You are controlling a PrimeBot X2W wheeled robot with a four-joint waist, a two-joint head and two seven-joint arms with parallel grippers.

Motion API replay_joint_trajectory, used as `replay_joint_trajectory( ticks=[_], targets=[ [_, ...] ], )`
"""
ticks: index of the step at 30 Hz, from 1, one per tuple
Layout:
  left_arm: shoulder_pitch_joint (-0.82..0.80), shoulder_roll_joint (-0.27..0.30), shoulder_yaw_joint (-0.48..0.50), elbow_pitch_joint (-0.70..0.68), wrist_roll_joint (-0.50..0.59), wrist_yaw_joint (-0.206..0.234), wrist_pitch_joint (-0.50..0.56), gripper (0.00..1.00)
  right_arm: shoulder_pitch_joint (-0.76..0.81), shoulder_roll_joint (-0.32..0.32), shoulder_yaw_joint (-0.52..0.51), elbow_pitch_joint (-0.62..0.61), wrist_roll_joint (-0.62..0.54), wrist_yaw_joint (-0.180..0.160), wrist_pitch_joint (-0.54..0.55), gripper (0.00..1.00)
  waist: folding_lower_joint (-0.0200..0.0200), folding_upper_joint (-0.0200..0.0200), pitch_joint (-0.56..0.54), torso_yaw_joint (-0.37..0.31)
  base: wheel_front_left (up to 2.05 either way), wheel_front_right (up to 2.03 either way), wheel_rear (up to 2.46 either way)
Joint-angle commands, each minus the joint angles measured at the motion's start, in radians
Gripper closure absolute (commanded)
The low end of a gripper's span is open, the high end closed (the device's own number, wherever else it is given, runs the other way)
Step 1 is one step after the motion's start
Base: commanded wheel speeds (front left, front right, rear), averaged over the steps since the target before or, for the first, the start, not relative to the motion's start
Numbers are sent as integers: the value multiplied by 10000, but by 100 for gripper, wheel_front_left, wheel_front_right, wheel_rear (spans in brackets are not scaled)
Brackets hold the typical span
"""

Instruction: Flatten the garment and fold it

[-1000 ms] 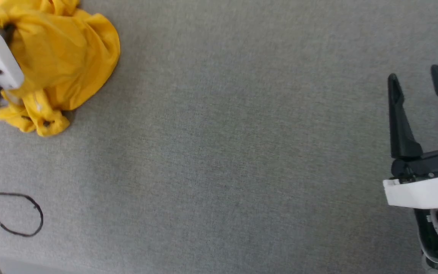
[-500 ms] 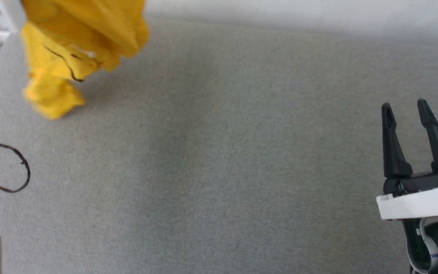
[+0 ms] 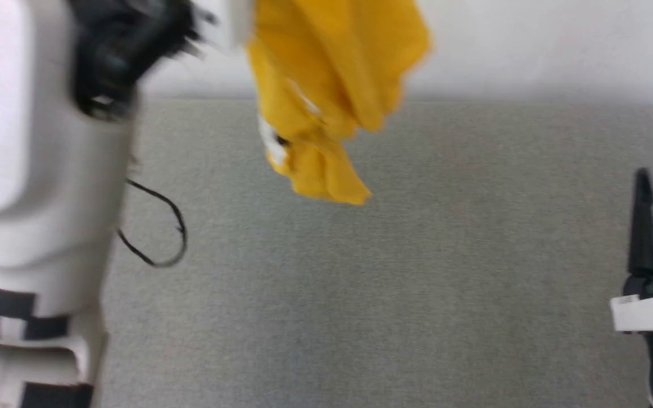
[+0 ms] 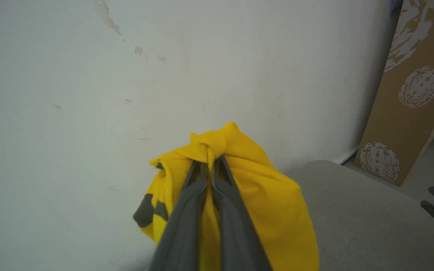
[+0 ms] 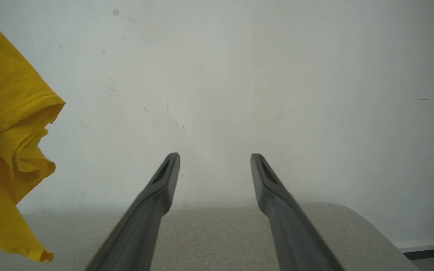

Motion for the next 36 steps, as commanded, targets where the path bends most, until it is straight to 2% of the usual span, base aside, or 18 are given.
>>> replay_joint_trajectory(
  ticks=[1,5,10,14,16,19,24,25,26,27,34,36],
  targets=[
    [259,-182,-210,-116,-2,-58,-31,100,52,29,-161,-37,82,-19,-51,0,2,-2,-170,-405,0,0,0],
    [1182,-897,-968,-379,221,143,-475,100,-3,29,-537,-131,50,-19,-33,0,2,-2,-32,-603,0,0,0],
    [2868,-1544,-2187,-330,1549,705,-2353,100,-2,29,-700,-142,203,-19,-84,0,2,-2,233,-797,0,0,0],
    [4324,-1881,-3042,751,2220,1364,-3856,100,-17,29,-529,-137,305,-19,-106,0,2,-2,441,-910,0,0,0],
    [5000,-2031,-3216,1513,2057,1734,-4455,100,-36,29,-475,-123,358,-19,-129,0,2,-2,531,-945,0,0,0],
    [5617,-2139,-3571,2590,1645,1979,-4926,100,-79,29,-371,-116,430,-19,-129,0,2,-2,708,-961,0,0,0],
    [5783,-2173,-4186,3621,842,2181,-5263,100,-133,29,-299,-85,447,-19,-92,0,2,-2,862,-889,0,0,0],
    [5719,-2174,-4281,3671,667,2234,-5378,80,-142,29,-308,-81,450,-19,-84,0,2,-2,885,-853,0,0,0],
    [5633,-2175,-4339,3667,466,2289,-5528,18,-148,29,-333,-77,456,-19,-85,0,2,-2,894,-804,0,0,0],
    [5517,-2176,-4365,3625,286,2372,-5722,0,-145,29,-360,-68,459,-19,-82,0,2,-2,882,-748,0,0,0],
    [4906,-2147,-3926,2776,-211,2748,-7007,0,-72,30,-322,-37,481,-19,24,0,2,-2,663,-512,0,0,0],
    [4928,-1851,-3524,2143,-145,2948,-7509,0,-16,30,-286,-38,501,-19,65,0,2,-2,580,-463,0,0,0]
  ],
)
